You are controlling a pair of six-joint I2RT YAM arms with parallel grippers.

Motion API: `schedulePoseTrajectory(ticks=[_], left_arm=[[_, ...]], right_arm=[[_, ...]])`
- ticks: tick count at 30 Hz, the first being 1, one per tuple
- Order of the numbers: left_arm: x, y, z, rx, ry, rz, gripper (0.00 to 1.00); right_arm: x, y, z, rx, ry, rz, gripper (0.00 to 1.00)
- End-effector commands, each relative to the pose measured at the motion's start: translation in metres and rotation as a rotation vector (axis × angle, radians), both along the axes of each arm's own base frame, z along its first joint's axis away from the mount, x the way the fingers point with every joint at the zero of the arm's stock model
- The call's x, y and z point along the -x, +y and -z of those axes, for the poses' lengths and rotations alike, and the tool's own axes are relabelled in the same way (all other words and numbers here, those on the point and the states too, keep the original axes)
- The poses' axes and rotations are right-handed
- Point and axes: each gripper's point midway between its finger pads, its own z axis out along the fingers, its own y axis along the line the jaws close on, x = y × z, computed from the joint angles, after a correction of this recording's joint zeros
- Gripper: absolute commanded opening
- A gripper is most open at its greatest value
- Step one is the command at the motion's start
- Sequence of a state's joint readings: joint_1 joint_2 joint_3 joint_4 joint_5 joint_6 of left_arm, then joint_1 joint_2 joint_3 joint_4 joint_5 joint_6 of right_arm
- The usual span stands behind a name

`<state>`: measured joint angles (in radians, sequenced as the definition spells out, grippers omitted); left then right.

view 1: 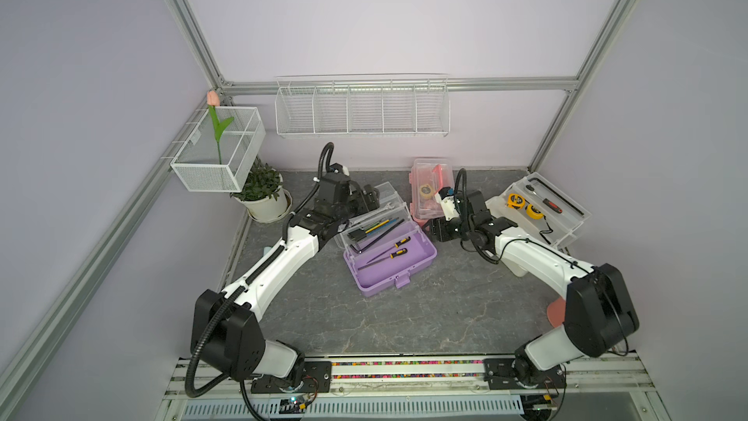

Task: Close toolboxes
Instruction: Move the toolbox to the center of the board.

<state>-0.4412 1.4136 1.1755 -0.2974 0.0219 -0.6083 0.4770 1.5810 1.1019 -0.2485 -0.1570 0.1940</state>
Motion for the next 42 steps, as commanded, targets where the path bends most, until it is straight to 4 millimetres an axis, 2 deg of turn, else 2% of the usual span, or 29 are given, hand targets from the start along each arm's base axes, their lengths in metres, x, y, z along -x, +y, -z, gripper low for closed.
schedulePoseTrajectory(ticks=[1, 8, 13, 17, 21, 23, 27, 29, 35, 42], left_arm=[[-0.003, 0.044, 0.014, -0.011, 0.021, -0.112, 0.98], [-0.008, 0.112, 0.059, 0.086, 0.113, -0.282, 0.99], [-0.011, 0.138, 0.079, 0.102, 0.138, -0.354, 0.99], [-0.017, 0.146, 0.090, 0.091, 0.157, -0.378, 0.98], [-0.022, 0.152, 0.094, 0.100, 0.157, -0.396, 0.98], [-0.023, 0.154, 0.094, 0.099, 0.158, -0.401, 0.98], [-0.020, 0.160, 0.098, 0.086, 0.170, -0.413, 0.98], [-0.018, 0.163, 0.102, 0.082, 0.180, -0.424, 0.98], [-0.005, 0.170, 0.129, 0.081, 0.262, -0.442, 0.98], [0.006, 0.185, 0.140, 0.111, 0.280, -0.500, 0.96]], right_arm=[[-0.001, 0.007, 0.015, 0.102, 0.010, -0.061, 0.70], [-0.004, 0.008, 0.049, 0.230, 0.078, -0.122, 0.53], [0.001, -0.009, 0.068, 0.349, 0.119, -0.112, 0.53], [0.012, -0.014, 0.077, 0.369, 0.154, -0.133, 0.45], [0.021, -0.007, 0.085, 0.372, 0.177, -0.206, 0.20], [0.025, -0.005, 0.089, 0.389, 0.177, -0.244, 0.15], [0.029, -0.001, 0.093, 0.415, 0.171, -0.288, 0.13], [0.033, 0.003, 0.092, 0.421, 0.152, -0.331, 0.07], [0.040, 0.012, 0.088, 0.456, 0.051, -0.454, 0.07], [0.043, 0.026, 0.078, 0.430, -0.125, -0.624, 0.07]])
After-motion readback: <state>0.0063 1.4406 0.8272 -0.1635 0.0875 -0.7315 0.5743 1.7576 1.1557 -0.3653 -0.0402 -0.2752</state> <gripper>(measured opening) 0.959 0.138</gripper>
